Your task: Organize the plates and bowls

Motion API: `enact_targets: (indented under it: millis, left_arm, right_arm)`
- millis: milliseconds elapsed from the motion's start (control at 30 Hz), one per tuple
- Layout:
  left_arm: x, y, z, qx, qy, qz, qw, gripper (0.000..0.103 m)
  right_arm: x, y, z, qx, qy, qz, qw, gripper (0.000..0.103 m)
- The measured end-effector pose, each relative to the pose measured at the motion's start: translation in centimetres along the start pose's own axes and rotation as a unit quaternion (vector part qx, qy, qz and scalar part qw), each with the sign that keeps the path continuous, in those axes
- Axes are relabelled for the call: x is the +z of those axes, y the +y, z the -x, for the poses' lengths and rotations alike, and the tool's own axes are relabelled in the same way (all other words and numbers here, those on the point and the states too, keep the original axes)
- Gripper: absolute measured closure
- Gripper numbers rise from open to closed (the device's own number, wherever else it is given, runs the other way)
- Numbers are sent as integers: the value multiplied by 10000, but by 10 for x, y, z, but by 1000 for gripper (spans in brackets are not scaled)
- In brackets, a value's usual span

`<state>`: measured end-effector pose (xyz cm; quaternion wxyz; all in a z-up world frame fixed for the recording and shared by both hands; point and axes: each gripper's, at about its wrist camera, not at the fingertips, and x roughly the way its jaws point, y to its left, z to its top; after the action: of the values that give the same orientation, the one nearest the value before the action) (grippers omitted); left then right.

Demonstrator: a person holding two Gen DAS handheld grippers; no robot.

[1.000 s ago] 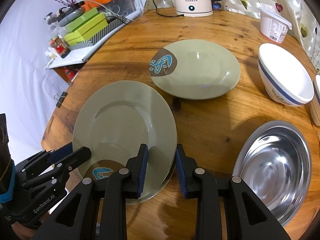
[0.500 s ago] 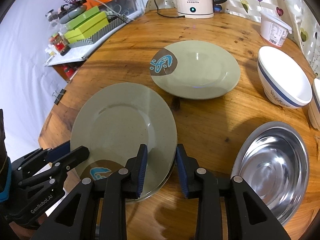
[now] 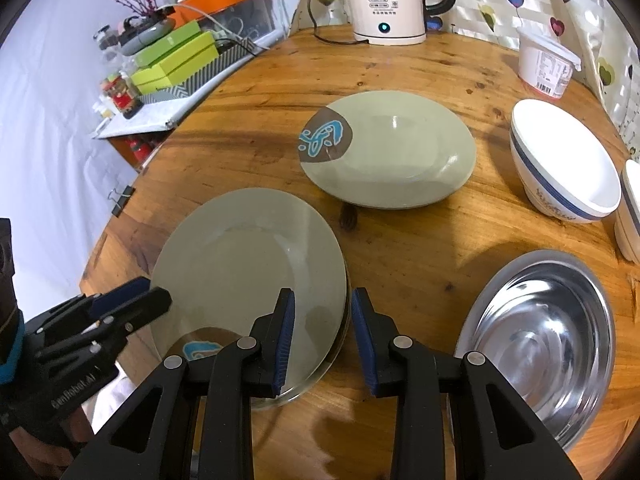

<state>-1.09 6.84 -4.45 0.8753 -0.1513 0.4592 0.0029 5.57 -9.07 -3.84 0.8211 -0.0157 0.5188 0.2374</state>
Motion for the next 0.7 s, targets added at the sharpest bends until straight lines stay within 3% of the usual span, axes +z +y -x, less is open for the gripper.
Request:
enact_targets:
  millis: [700]
  left_arm:
    - [-1,-1,-7,-22,117,-12,9999,69]
  right_arm:
    - [-2,0,-3,48,18,66,10000,76]
